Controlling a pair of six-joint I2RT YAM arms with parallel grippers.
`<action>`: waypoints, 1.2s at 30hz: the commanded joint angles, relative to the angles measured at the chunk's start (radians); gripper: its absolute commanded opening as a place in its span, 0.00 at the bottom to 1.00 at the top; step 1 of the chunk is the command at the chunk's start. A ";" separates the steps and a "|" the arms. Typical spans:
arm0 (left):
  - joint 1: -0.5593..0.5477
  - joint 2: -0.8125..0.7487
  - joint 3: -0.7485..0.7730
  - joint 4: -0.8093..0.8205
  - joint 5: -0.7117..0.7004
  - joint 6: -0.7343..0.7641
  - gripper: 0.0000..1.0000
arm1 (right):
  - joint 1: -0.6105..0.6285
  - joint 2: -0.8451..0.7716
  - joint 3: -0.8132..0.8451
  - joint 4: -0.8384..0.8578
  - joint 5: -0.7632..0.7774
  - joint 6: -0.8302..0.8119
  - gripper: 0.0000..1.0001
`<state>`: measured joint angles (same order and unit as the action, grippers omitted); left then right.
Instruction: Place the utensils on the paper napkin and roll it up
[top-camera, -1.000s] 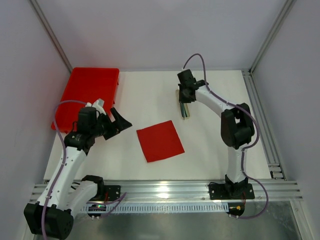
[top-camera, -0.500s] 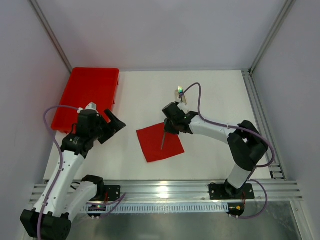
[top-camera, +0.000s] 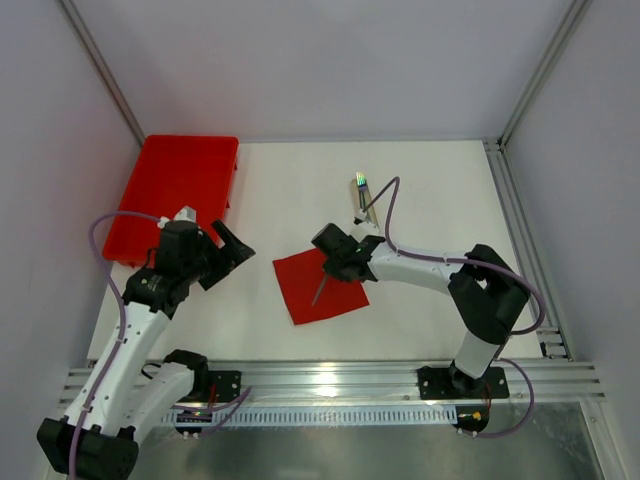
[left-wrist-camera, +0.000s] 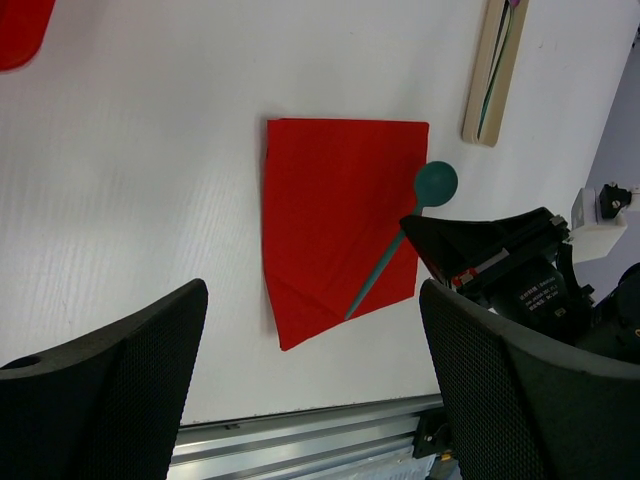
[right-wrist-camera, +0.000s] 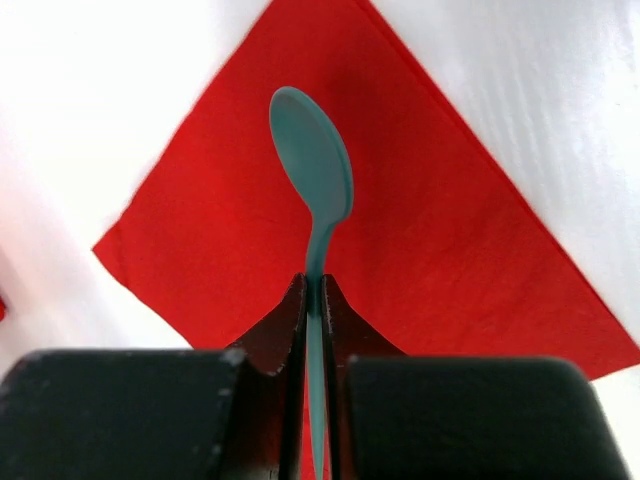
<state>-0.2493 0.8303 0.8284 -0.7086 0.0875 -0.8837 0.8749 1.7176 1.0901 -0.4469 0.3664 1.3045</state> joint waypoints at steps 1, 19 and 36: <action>-0.007 -0.019 0.018 0.006 0.012 0.002 0.88 | 0.010 0.026 0.068 -0.003 0.106 0.004 0.04; -0.007 -0.022 0.009 0.018 0.046 0.028 0.88 | 0.012 0.068 0.037 0.122 0.062 -0.088 0.04; -0.008 -0.017 0.002 0.034 0.080 0.035 0.89 | 0.010 0.092 0.048 0.122 0.089 -0.105 0.06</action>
<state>-0.2535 0.8143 0.8280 -0.7071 0.1436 -0.8604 0.8818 1.8004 1.1072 -0.3477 0.3985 1.2057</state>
